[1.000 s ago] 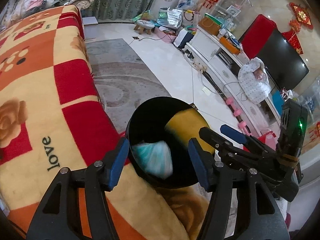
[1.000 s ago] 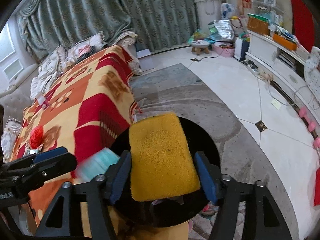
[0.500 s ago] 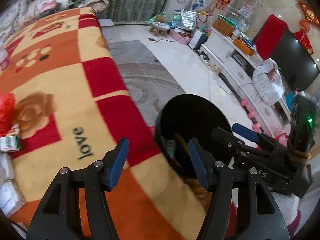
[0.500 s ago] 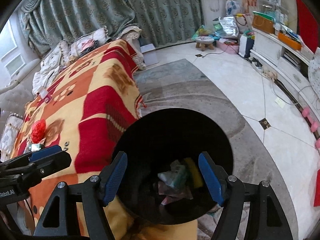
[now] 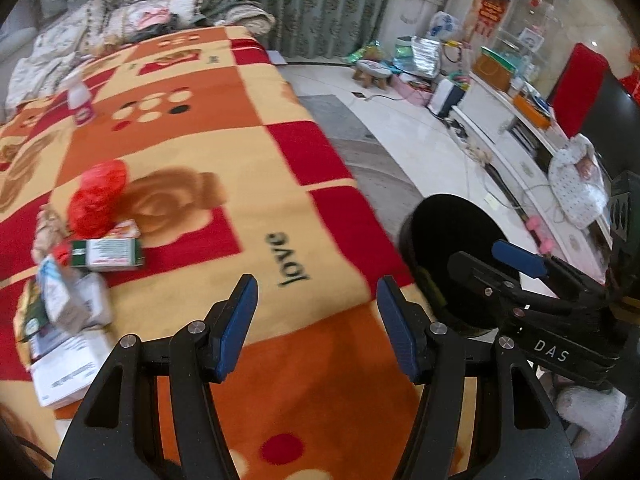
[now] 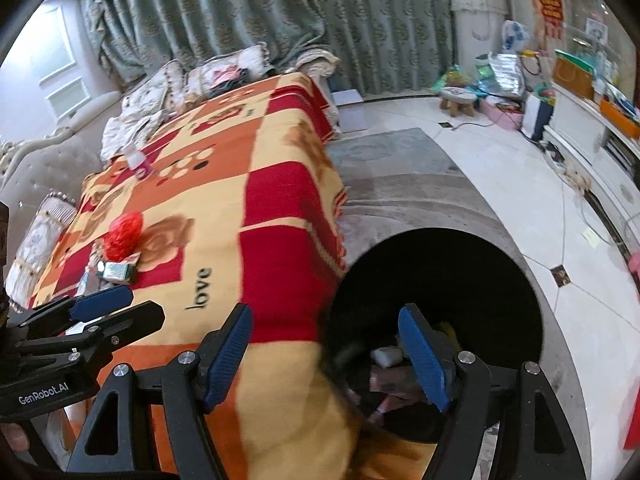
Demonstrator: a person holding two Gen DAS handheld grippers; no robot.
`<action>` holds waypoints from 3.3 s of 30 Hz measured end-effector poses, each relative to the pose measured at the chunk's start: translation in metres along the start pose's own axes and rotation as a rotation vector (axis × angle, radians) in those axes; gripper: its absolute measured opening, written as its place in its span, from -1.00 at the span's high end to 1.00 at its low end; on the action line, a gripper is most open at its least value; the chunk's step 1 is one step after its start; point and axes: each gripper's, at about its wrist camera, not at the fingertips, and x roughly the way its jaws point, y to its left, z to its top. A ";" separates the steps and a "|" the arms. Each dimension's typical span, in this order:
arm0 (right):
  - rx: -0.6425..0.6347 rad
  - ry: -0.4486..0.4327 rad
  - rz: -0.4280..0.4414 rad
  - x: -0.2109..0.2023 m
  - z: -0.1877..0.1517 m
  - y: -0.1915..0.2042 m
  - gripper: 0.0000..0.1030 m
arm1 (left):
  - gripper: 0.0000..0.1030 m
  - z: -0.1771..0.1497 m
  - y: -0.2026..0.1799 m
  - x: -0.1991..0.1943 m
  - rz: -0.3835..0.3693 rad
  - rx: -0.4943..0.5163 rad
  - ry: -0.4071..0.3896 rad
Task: Collect trash
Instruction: 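Return both open tools to the items on the blanket, then grasp the beige cloth with the left tool while the right grasps the Tobrex box, then carry the beige cloth and Tobrex box toward the black bin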
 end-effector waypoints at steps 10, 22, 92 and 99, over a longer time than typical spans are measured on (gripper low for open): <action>-0.084 0.025 0.066 0.012 -0.002 0.058 -0.43 | -0.18 -0.021 0.051 -0.024 0.071 -0.073 -0.014; -0.197 0.081 0.176 0.037 -0.008 0.136 -0.43 | -0.18 -0.048 0.142 -0.062 0.179 -0.190 -0.023; -0.469 0.091 0.384 0.054 0.000 0.258 0.46 | 0.72 -0.043 0.195 -0.080 0.158 -0.231 -0.070; -0.440 0.072 0.362 0.043 0.000 0.238 0.46 | 0.72 -0.037 0.174 -0.075 0.141 -0.194 -0.068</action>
